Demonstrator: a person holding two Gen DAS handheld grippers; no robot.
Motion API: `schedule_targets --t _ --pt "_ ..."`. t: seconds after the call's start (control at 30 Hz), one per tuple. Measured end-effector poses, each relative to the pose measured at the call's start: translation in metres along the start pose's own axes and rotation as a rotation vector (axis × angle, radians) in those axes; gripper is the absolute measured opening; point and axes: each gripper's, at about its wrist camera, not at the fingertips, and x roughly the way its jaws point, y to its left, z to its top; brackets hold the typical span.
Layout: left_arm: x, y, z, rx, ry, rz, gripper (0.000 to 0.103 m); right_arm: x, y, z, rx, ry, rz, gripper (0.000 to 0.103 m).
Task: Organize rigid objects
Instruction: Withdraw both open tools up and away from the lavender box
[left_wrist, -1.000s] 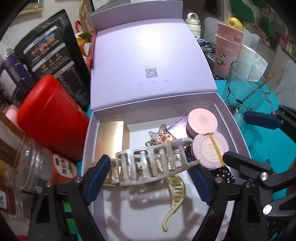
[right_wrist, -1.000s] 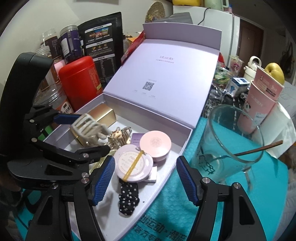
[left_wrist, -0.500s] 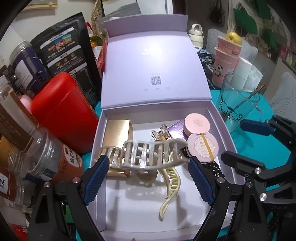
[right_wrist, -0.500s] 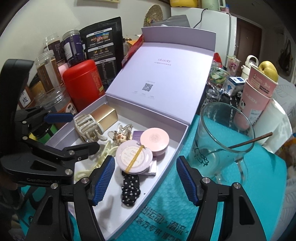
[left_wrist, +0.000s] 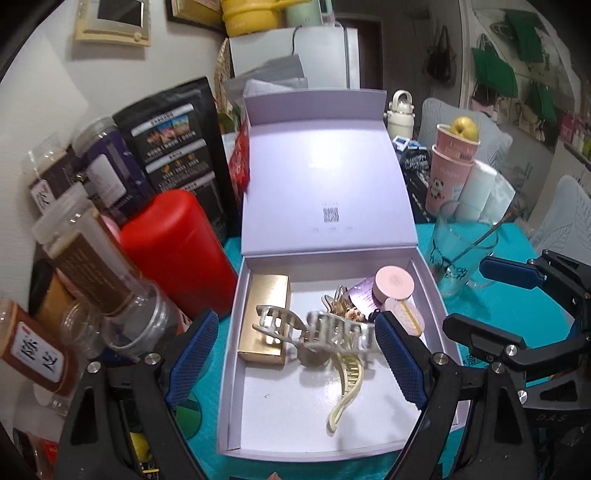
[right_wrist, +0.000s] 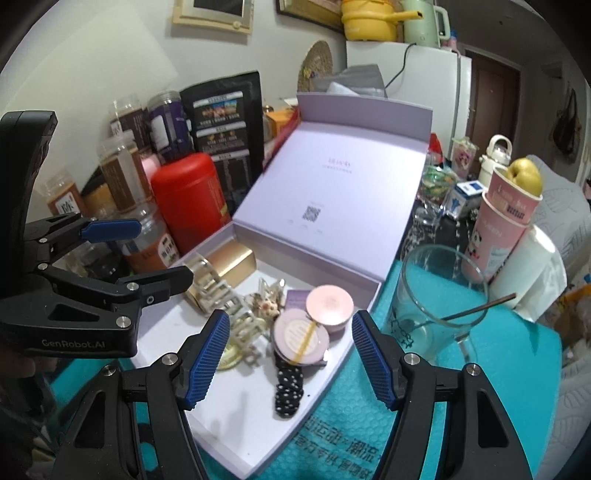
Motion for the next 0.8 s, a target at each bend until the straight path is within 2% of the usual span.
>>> schedule_targets --t 0.47,0.8 --pt "-0.066 0.013 -0.002 -0.043 -0.121 -0.003 0.087 -0.057 0.028 0.009 -0.037 -0.102 -0.027 0.074" --pt "-0.108 0.017 -0.021 -0.058 -0.176 0.005 0.087 -0.093 0.049 -0.001 -0.034 -0.134 -0.035 0.079"
